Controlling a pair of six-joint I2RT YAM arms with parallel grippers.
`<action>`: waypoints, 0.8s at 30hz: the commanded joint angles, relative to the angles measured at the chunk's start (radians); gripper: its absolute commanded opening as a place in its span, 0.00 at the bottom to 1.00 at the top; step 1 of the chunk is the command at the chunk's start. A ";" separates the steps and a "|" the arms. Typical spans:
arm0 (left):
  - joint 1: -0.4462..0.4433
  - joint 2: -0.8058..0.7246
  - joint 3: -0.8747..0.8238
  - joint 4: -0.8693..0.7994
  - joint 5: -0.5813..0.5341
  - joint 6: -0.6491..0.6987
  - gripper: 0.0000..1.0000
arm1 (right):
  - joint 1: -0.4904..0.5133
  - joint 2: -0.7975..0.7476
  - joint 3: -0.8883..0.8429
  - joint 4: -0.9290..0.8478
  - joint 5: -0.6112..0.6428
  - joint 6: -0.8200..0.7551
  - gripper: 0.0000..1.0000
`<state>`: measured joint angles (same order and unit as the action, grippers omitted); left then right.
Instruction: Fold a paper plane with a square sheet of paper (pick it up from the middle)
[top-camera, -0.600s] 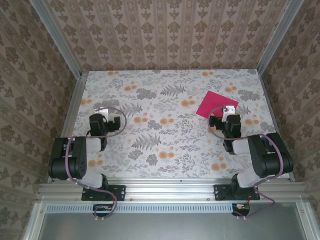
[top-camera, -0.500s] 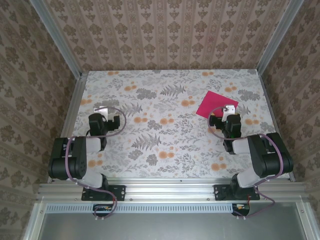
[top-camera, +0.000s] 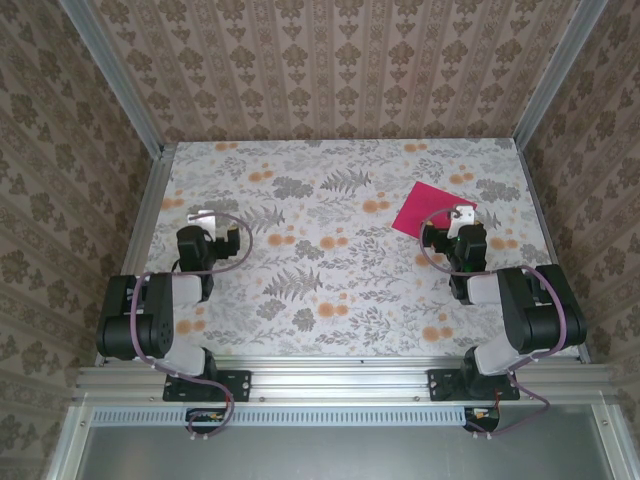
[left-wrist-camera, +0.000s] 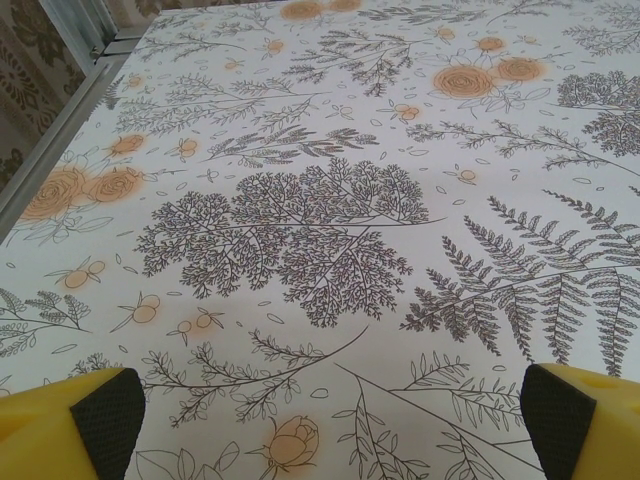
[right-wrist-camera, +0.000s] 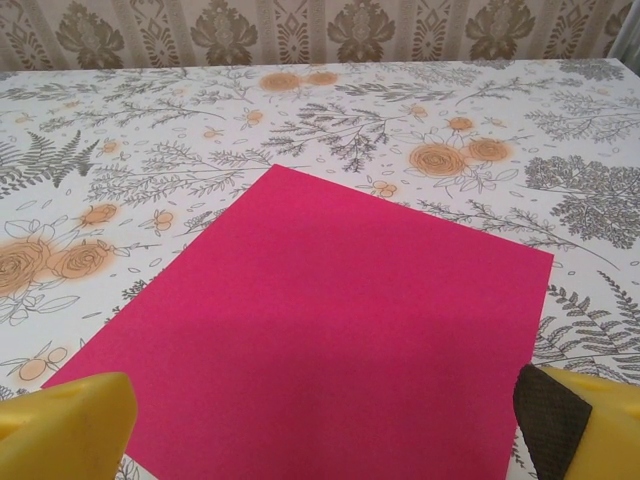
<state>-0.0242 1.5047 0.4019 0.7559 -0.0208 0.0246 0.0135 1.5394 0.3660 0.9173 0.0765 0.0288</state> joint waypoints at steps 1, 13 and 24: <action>0.009 0.015 0.023 0.029 0.021 0.024 1.00 | -0.003 0.010 0.019 0.022 -0.026 0.007 1.00; 0.036 -0.180 0.183 -0.403 0.042 -0.065 1.00 | 0.000 -0.219 0.199 -0.517 -0.035 0.074 1.00; 0.104 -0.421 0.255 -0.759 0.086 -0.448 1.00 | 0.002 0.124 0.789 -1.258 -0.282 0.377 1.00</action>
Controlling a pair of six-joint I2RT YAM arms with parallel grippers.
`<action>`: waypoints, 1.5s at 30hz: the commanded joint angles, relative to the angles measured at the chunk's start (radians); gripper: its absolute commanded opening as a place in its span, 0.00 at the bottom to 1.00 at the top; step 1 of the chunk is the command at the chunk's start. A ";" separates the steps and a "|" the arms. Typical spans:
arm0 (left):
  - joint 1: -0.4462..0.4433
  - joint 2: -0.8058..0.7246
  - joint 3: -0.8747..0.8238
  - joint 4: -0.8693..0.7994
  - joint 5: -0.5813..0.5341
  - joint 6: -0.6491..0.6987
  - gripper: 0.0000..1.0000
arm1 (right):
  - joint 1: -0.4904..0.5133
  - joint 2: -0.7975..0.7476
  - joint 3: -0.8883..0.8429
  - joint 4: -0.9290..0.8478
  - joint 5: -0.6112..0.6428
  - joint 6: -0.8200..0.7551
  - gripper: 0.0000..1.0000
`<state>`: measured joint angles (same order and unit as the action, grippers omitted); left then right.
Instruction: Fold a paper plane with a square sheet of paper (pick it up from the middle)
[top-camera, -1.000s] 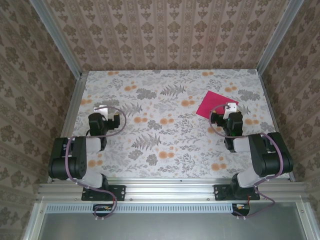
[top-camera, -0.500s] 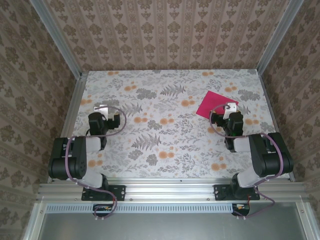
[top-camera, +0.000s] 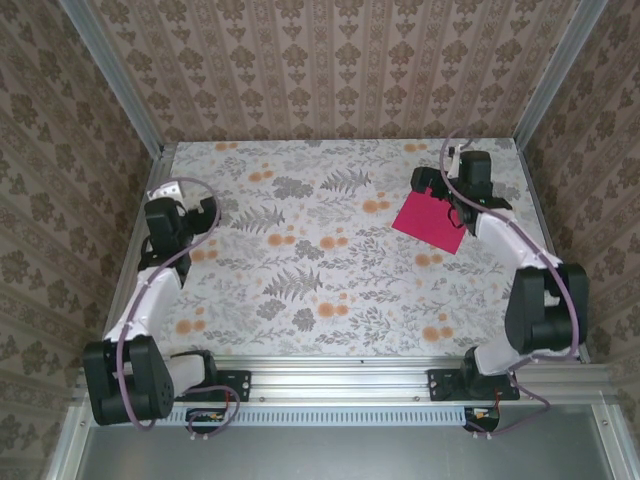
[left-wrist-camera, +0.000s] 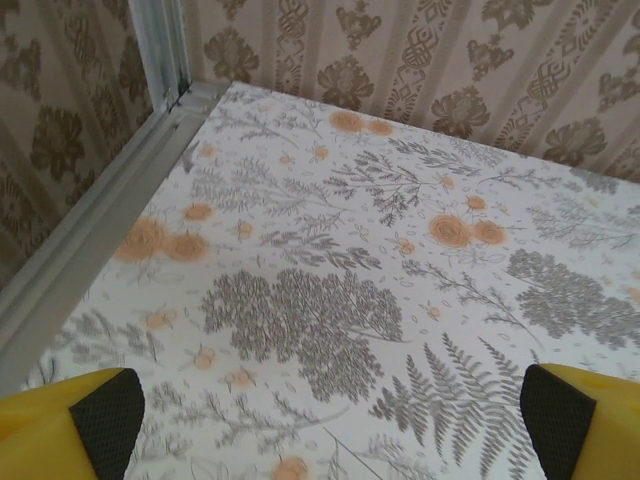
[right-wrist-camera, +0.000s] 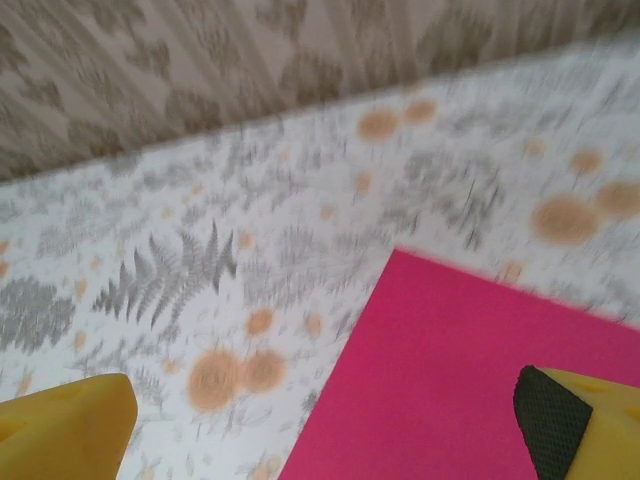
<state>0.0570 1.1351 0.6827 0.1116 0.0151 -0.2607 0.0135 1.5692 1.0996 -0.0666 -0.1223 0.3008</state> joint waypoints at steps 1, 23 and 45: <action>0.028 -0.080 -0.038 -0.147 -0.001 -0.234 1.00 | 0.004 0.138 0.103 -0.323 -0.110 0.101 1.00; -0.256 -0.210 -0.081 -0.345 0.174 -0.220 1.00 | 0.107 0.502 0.340 -0.560 -0.085 0.023 0.87; -0.507 -0.108 -0.061 -0.364 0.108 -0.234 1.00 | 0.458 0.083 0.013 -0.602 -0.172 -0.156 0.78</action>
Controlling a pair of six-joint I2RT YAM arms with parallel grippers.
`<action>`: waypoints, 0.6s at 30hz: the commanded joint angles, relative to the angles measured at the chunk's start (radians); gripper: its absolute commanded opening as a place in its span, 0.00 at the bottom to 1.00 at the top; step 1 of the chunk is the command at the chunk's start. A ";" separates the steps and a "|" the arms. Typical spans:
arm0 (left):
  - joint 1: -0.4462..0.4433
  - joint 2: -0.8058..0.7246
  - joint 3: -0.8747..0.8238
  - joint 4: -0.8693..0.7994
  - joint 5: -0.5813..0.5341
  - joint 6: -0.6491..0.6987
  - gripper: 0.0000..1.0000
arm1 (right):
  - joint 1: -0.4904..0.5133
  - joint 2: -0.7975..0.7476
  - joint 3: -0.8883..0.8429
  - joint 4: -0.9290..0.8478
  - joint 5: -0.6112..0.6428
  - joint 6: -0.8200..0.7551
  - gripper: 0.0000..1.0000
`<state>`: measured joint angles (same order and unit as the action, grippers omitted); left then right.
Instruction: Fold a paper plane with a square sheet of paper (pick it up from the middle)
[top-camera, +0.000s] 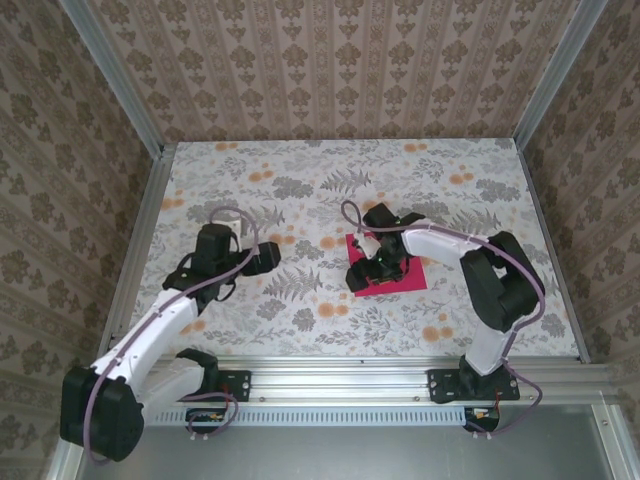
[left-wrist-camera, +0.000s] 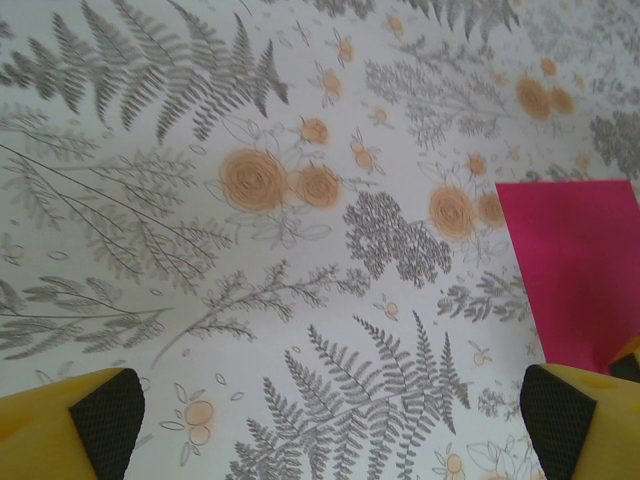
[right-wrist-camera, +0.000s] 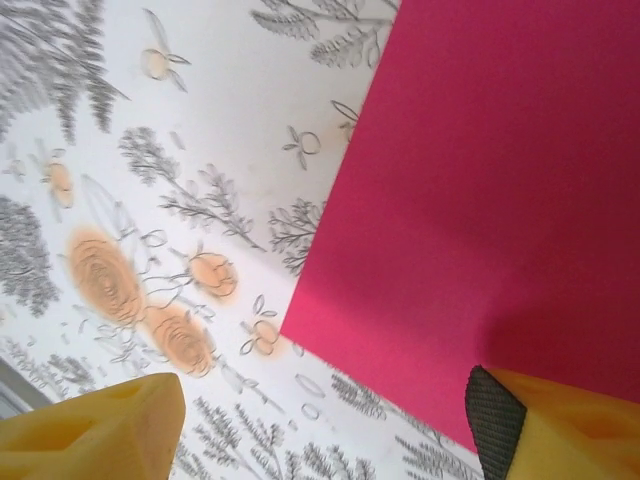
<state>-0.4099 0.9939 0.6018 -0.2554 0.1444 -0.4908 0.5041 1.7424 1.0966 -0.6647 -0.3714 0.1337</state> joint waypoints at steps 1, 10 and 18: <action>-0.080 0.045 0.025 0.006 -0.037 -0.009 1.00 | -0.046 -0.106 0.019 0.016 0.110 0.026 0.79; -0.256 0.160 0.047 0.076 -0.143 -0.078 1.00 | -0.182 -0.067 -0.008 0.058 0.167 0.156 0.74; -0.285 0.189 0.082 0.083 -0.225 -0.076 1.00 | -0.156 -0.036 -0.090 0.051 0.190 0.181 0.74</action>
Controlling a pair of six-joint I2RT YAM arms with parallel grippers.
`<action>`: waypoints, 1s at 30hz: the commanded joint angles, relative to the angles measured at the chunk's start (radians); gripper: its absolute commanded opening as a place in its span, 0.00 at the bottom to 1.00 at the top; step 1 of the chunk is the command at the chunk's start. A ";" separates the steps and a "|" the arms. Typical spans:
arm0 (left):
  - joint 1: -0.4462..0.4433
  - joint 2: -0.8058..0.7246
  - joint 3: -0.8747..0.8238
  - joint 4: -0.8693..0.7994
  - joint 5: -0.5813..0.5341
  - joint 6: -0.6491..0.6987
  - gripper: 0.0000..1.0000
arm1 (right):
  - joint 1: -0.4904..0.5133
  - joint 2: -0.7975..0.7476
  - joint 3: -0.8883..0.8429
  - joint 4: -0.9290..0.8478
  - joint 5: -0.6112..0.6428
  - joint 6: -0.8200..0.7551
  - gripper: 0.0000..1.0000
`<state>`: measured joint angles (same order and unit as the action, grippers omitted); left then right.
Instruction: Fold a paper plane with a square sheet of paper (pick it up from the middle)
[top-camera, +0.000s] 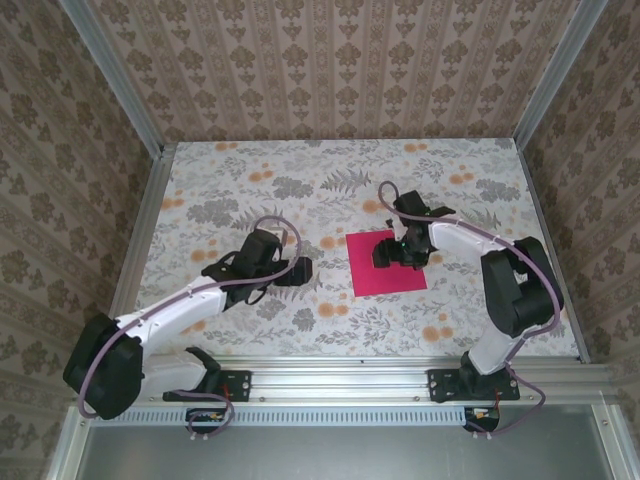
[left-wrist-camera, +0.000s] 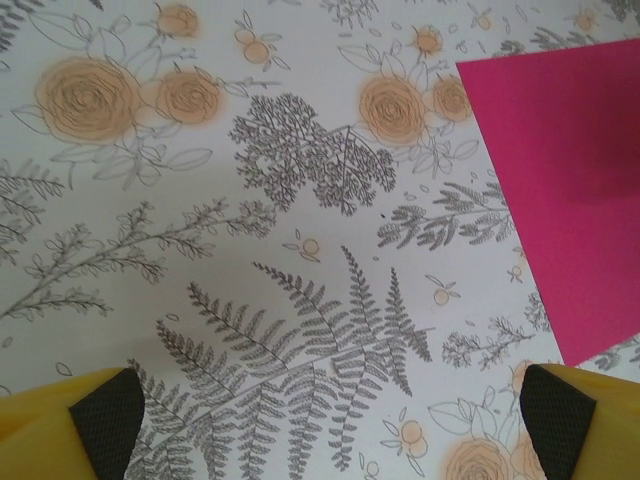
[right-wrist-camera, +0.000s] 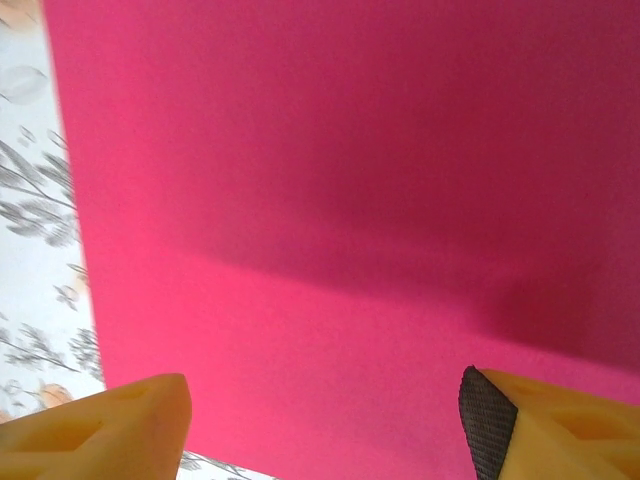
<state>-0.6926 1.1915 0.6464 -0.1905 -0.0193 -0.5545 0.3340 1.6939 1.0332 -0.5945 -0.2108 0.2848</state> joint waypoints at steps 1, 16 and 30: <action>-0.003 -0.017 0.039 0.020 -0.073 -0.009 1.00 | 0.019 0.012 -0.038 -0.014 0.030 0.031 0.74; 0.002 -0.211 -0.115 0.163 -0.278 -0.035 1.00 | 0.107 -0.107 -0.037 -0.066 0.082 0.133 0.76; 0.154 -0.072 -0.042 0.132 0.075 -0.135 1.00 | 0.213 0.144 0.265 -0.244 0.352 0.129 0.89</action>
<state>-0.5354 1.0836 0.5552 -0.0902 -0.0475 -0.6670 0.5320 1.7729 1.2503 -0.7601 0.0914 0.3977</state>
